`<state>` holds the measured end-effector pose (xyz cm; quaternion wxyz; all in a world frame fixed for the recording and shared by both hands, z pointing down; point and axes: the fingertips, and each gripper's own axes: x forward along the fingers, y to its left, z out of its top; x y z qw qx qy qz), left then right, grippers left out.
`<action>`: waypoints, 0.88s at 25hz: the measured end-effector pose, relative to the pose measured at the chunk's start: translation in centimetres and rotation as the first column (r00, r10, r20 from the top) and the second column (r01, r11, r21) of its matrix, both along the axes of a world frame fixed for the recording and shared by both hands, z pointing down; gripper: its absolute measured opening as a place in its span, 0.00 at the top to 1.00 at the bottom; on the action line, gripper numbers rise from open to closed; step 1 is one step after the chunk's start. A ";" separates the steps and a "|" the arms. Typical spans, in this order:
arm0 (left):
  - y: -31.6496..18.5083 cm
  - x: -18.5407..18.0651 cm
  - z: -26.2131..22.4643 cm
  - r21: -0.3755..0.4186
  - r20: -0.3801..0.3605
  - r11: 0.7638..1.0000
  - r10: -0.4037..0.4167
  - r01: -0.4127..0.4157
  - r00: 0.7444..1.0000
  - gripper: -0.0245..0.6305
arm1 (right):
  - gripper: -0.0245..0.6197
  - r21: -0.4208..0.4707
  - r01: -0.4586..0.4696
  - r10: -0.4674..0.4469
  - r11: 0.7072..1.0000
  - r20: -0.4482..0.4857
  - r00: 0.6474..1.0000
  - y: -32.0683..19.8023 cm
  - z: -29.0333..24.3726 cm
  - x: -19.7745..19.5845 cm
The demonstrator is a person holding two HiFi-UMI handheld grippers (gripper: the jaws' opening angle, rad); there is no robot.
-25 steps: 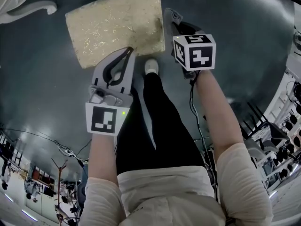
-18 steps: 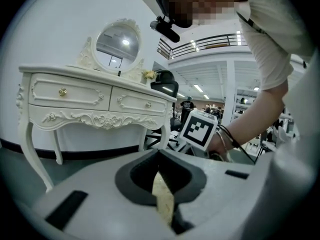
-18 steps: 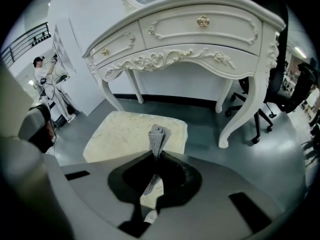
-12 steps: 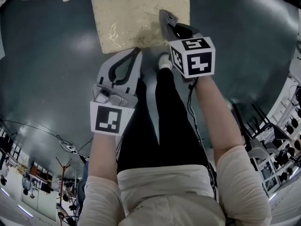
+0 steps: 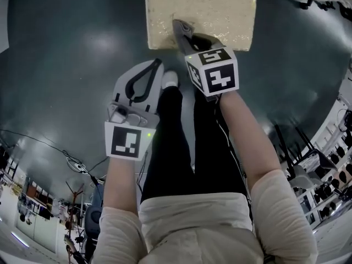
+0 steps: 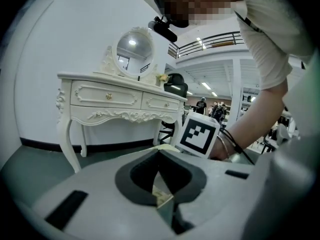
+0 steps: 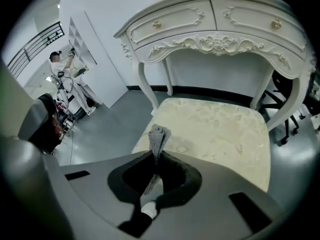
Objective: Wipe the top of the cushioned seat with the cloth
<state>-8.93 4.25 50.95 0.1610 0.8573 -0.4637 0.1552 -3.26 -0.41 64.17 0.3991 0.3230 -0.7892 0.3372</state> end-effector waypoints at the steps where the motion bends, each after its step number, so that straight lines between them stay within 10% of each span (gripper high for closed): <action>1: 0.2 -0.5 0.3 -0.004 0.002 1.000 -0.003 0.003 1.000 0.96 | 0.92 -0.006 0.010 -0.010 1.000 0.004 1.000 0.3 0.3 -0.9; 11: 0.4 -5.8 1.6 -0.024 0.002 0.999 -0.048 0.048 0.999 0.96 | 0.92 -0.057 0.065 -0.063 0.996 0.030 0.998 1.0 2.7 -7.7; 22: -0.7 -4.4 1.6 -0.024 -0.017 0.998 -0.052 0.052 0.998 0.96 | 0.92 -0.101 0.054 -0.052 0.993 0.018 0.998 0.2 3.9 -6.2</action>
